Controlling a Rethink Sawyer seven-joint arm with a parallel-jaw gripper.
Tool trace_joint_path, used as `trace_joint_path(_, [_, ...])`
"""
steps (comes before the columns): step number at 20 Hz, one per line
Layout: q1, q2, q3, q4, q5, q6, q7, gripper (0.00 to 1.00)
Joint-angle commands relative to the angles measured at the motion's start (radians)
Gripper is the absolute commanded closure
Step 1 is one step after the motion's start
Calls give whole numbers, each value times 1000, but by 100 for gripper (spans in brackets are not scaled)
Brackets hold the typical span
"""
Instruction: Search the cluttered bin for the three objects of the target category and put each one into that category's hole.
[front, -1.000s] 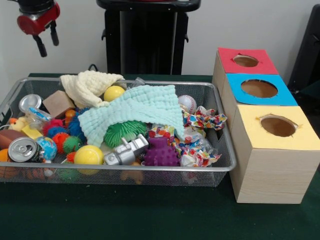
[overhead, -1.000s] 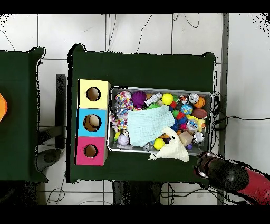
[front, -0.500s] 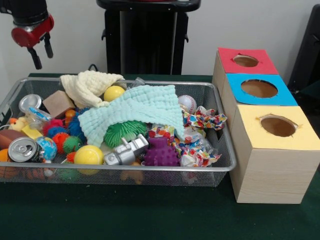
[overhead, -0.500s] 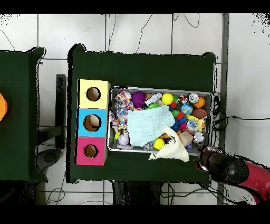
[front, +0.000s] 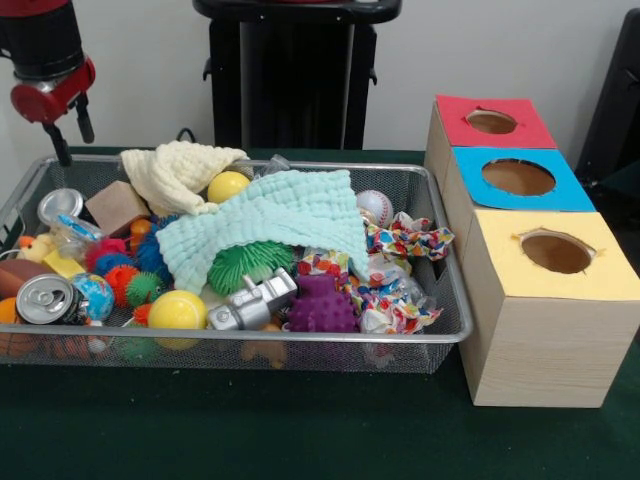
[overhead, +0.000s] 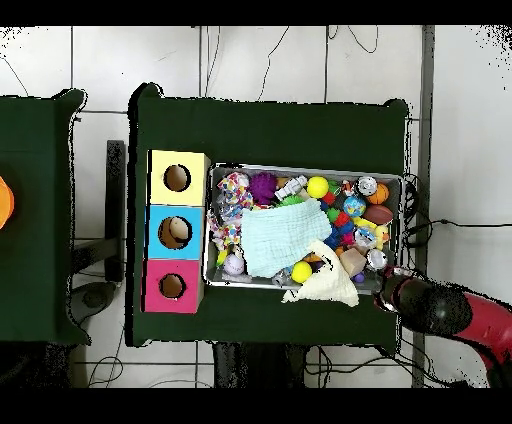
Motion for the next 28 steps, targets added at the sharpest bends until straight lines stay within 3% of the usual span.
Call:
trace_joint_path(1, [-25, 105, 104, -159, -91, 146, -270, 0])
trace_joint_path(10, [-33, 161, 133, -245, -109, 244, -330, 0])
trace_joint_path(23, [-38, 277, 163, -404, -139, 311, -416, 0])
trace_joint_path(28, [-42, 281, 166, -426, -133, 344, -431, 0])
